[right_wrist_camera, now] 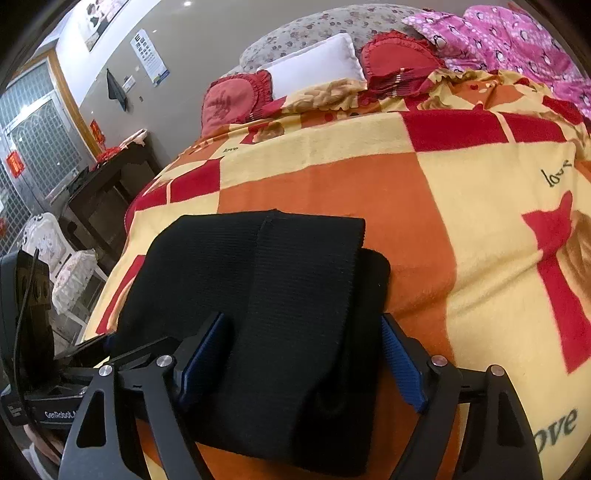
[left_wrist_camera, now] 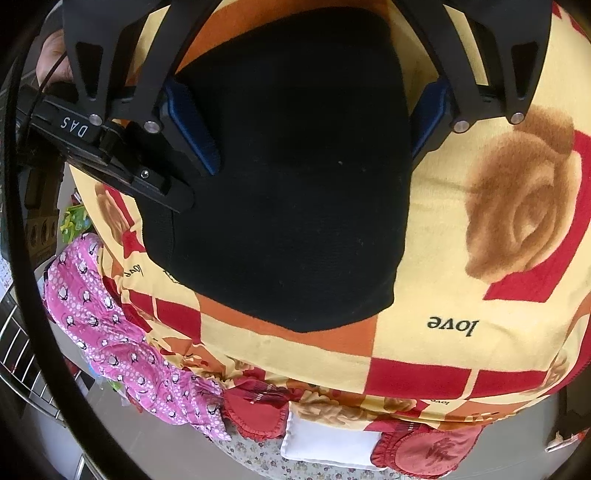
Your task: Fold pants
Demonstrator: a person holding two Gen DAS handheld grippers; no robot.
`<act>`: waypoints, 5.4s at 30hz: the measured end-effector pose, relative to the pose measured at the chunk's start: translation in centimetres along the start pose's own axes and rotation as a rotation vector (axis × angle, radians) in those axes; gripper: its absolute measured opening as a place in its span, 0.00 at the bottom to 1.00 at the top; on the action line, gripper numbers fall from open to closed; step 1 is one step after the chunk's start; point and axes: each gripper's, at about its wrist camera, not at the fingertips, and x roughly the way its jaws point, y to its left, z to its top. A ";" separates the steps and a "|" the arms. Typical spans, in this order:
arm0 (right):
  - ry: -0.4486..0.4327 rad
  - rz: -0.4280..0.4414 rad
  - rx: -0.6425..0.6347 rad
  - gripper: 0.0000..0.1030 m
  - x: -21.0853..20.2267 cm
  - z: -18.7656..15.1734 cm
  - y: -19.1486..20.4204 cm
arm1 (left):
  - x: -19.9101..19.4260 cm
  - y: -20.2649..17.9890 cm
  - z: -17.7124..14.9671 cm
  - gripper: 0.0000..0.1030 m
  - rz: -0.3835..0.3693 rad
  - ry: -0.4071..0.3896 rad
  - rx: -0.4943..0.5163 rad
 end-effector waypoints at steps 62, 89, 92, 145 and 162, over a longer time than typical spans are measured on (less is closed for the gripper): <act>-0.029 -0.121 -0.225 0.49 -2.2 2.8 2.1 | 2.9 -1.7 6.7 0.62 0.168 -0.046 0.103; -0.017 -0.130 -0.186 0.59 -0.9 4.7 1.5 | 2.8 -1.0 6.8 0.69 0.157 -0.032 0.056; -0.017 -0.139 -0.187 0.61 -1.8 2.7 1.6 | 2.2 -0.7 6.2 0.69 0.162 -0.043 0.045; -0.116 -0.190 -0.177 0.97 -6.7 1.5 6.7 | -7.6 0.1 0.8 0.79 0.302 -0.280 0.079; -0.085 -0.194 -0.181 0.97 -5.5 1.4 6.6 | -6.5 0.7 0.9 0.79 0.308 -0.245 0.066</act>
